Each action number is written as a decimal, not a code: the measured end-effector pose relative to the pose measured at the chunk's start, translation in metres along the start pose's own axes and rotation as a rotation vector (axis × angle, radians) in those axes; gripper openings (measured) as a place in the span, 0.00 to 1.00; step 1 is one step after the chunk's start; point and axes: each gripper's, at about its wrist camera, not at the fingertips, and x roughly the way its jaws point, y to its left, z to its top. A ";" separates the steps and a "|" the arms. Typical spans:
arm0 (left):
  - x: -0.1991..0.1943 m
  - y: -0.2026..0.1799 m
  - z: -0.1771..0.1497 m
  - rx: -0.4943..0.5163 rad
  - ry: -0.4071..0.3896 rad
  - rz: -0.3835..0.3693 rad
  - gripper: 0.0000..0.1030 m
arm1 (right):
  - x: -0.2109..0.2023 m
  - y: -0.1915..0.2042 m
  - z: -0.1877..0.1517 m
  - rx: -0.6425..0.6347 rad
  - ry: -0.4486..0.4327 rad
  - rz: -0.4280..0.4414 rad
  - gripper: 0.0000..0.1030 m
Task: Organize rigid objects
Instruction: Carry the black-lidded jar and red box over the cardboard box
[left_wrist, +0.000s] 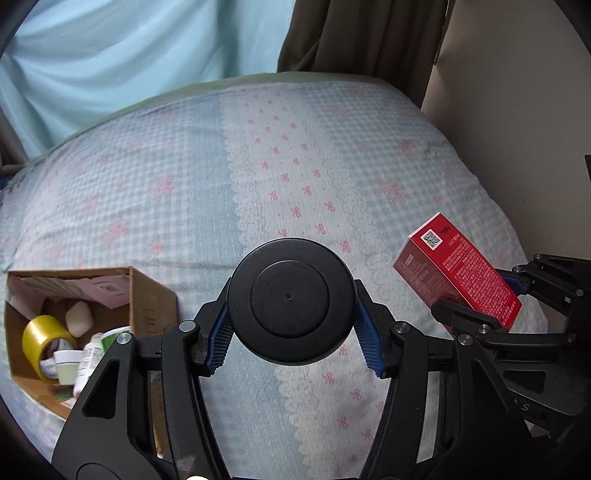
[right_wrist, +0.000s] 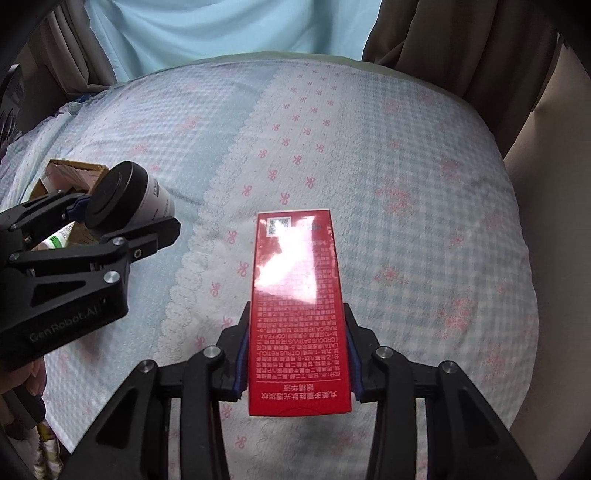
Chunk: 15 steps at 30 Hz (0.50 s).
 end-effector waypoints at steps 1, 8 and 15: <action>-0.015 0.000 0.003 0.008 -0.008 -0.005 0.53 | -0.014 0.004 0.003 0.006 -0.010 -0.002 0.37; -0.125 0.025 0.022 0.029 -0.070 -0.040 0.53 | -0.109 0.040 0.030 0.049 -0.081 -0.024 0.37; -0.202 0.094 0.027 0.059 -0.100 -0.054 0.53 | -0.171 0.100 0.055 0.085 -0.138 -0.048 0.37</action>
